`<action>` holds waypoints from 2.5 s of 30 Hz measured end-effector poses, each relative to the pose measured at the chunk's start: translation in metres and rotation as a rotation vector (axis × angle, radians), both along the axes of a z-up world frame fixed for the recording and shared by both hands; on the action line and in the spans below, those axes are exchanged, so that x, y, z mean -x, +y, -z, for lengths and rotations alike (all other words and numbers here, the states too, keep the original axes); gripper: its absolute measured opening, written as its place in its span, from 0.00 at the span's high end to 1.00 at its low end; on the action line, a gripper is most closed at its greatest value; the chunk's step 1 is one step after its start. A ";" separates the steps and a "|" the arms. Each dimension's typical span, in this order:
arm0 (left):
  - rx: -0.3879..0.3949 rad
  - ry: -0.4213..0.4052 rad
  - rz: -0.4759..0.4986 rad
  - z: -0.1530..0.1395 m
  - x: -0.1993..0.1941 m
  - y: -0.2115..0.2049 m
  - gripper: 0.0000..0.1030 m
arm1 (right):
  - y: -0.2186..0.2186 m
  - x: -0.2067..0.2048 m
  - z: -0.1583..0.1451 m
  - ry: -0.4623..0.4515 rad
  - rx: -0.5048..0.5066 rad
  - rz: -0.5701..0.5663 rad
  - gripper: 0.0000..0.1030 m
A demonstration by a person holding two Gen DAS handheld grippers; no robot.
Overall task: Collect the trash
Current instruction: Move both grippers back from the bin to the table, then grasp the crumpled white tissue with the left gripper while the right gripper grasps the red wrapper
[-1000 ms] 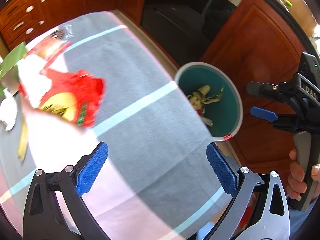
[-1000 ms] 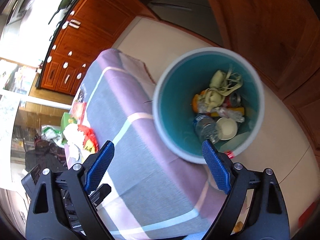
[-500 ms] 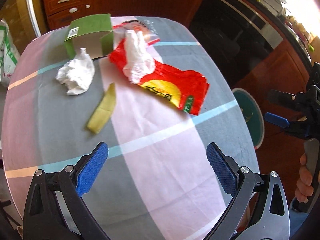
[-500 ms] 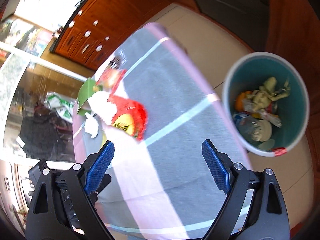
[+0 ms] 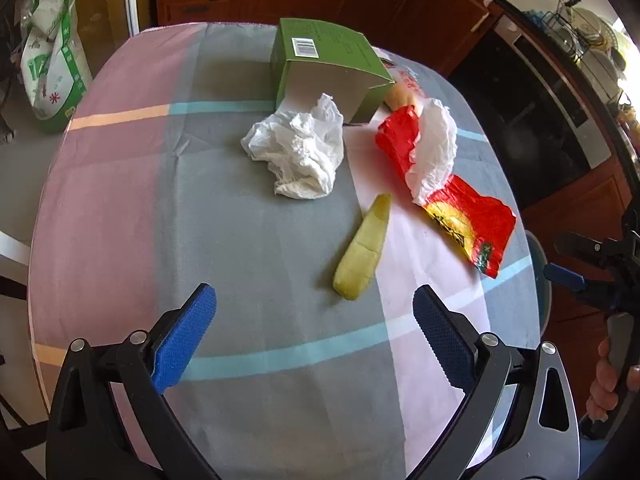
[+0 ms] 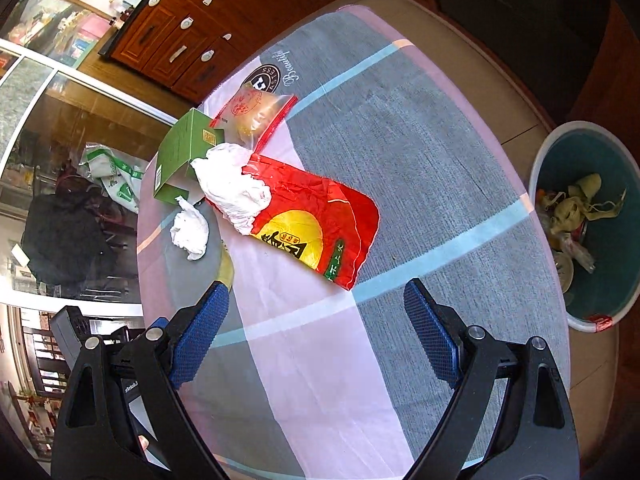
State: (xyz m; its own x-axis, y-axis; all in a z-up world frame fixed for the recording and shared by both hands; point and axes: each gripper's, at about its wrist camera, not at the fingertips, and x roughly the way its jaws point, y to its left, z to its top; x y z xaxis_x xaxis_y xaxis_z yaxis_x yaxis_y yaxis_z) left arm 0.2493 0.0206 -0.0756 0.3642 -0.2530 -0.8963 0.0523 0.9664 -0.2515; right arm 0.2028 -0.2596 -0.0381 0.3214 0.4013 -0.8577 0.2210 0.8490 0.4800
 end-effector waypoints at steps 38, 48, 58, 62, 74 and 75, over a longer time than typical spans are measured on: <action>-0.065 -0.091 0.090 0.029 -0.098 -0.008 0.78 | 0.069 -0.100 -0.001 -0.118 0.031 -0.138 0.52; 0.076 -0.031 0.175 0.029 -0.061 0.001 0.78 | 0.107 -0.115 0.032 -0.024 -0.073 -0.221 0.67; 0.134 -0.058 0.140 0.019 -0.049 -0.006 0.32 | 0.124 -0.109 0.024 -0.007 -0.158 -0.268 0.60; 0.144 -0.054 0.137 0.016 -0.062 -0.025 0.20 | 0.096 -0.103 0.013 -0.039 -0.135 -0.210 0.50; 0.013 -0.016 0.059 0.030 -0.088 -0.068 0.11 | 0.025 -0.091 0.017 -0.074 -0.013 -0.085 0.40; -0.015 -0.024 0.042 0.030 -0.088 -0.065 0.11 | 0.019 -0.089 0.017 -0.087 0.024 -0.081 0.35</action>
State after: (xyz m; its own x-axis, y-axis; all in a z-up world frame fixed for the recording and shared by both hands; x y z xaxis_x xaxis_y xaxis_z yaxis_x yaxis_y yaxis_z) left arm 0.3375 -0.0447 -0.1055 0.3753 -0.2554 -0.8910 0.0988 0.9668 -0.2356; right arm 0.2919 -0.2404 -0.0549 0.3619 0.4091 -0.8376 0.1095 0.8737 0.4740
